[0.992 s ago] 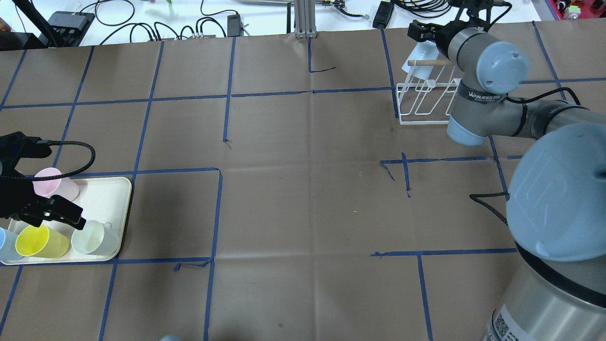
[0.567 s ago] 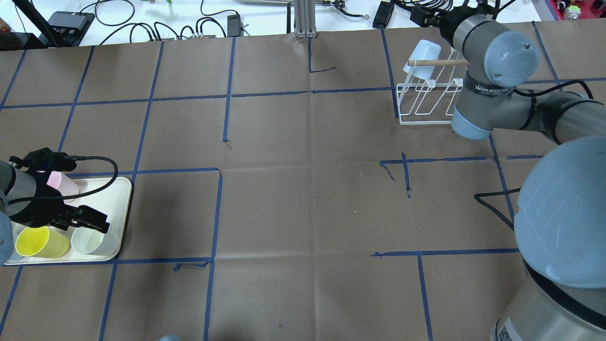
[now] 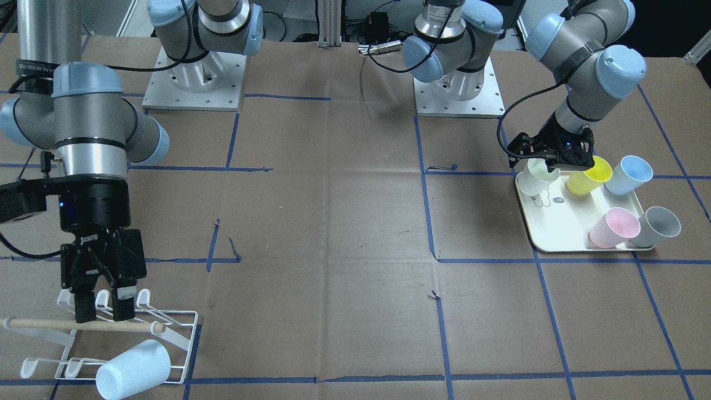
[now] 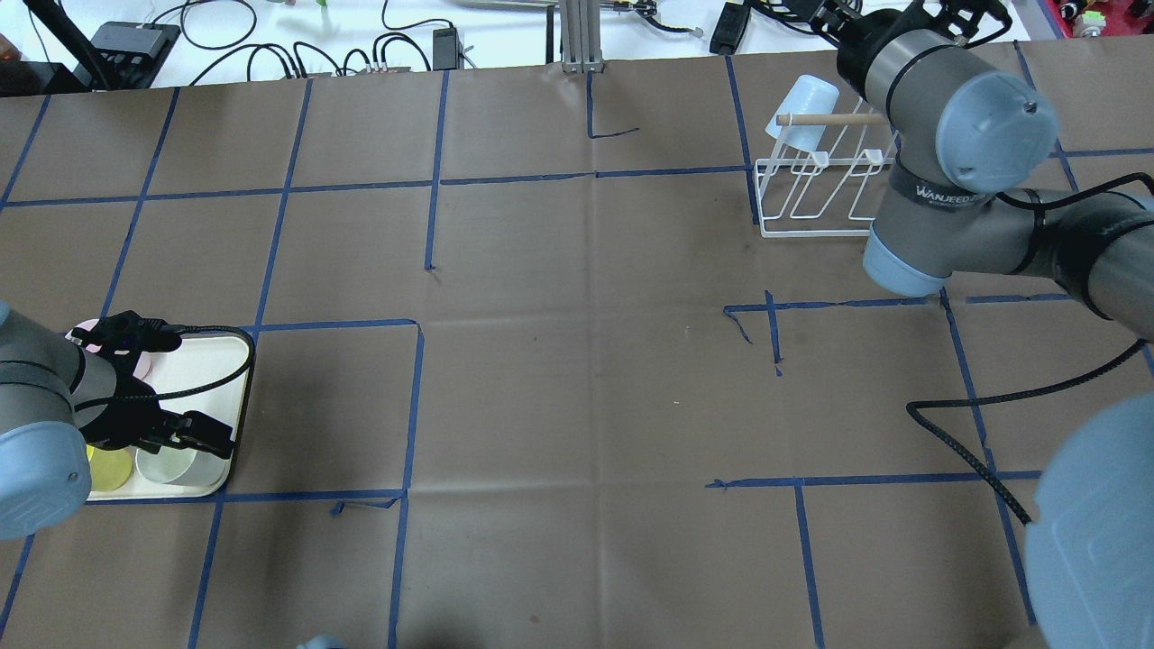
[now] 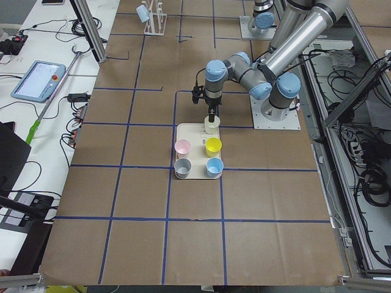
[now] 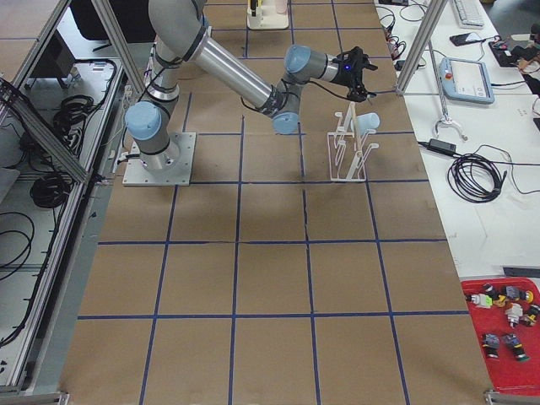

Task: Transfer IKEA cup to right arm and place on rack

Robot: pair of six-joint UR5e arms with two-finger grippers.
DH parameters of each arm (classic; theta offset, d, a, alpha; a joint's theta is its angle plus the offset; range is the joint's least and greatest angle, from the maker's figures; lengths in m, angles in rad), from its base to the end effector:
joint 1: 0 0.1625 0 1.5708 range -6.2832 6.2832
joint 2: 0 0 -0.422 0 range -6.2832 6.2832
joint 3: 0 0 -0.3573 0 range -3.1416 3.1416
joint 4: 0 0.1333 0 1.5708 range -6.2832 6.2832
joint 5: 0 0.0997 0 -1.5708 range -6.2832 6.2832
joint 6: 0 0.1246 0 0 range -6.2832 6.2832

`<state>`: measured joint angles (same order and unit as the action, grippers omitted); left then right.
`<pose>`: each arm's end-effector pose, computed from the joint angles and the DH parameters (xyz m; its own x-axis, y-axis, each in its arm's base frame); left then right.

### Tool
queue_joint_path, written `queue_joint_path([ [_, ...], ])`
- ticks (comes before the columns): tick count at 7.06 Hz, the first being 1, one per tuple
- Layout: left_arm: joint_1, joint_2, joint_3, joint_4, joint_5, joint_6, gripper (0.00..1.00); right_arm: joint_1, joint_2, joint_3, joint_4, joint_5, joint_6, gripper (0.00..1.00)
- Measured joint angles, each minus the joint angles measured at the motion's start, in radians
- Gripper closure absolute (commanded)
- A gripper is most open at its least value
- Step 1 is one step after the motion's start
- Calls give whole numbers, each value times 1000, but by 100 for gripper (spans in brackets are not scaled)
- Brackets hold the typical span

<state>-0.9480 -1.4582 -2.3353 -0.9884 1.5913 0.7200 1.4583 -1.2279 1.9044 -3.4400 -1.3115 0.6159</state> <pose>0.0848 -0.3422 0.2339 -0.9948 0.0967 0.0304 0.0985 0.9930 0.0657 0.1003 -0.5842 0.3844 -0.7819 0.1072 -0.6141 0.6041 0.3735 -0.7039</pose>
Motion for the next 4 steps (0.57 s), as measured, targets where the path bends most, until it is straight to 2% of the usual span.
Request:
queue_joint_path([
  [1, 1, -15, -1, 4, 20, -3, 16, 15, -59, 52, -5, 0, 108, 0],
  [2, 1, -21, -1, 6, 29, -6, 39, 24, -111, 107, -11, 1, 231, 0],
  [3, 1, -22, 0, 6, 33, -7, 77, 35, -150, 150, -15, 1, 372, 0],
  [4, 1, -23, 2, 5, 35, -11, 100, 59, -173, 175, -17, 1, 524, 0],
])
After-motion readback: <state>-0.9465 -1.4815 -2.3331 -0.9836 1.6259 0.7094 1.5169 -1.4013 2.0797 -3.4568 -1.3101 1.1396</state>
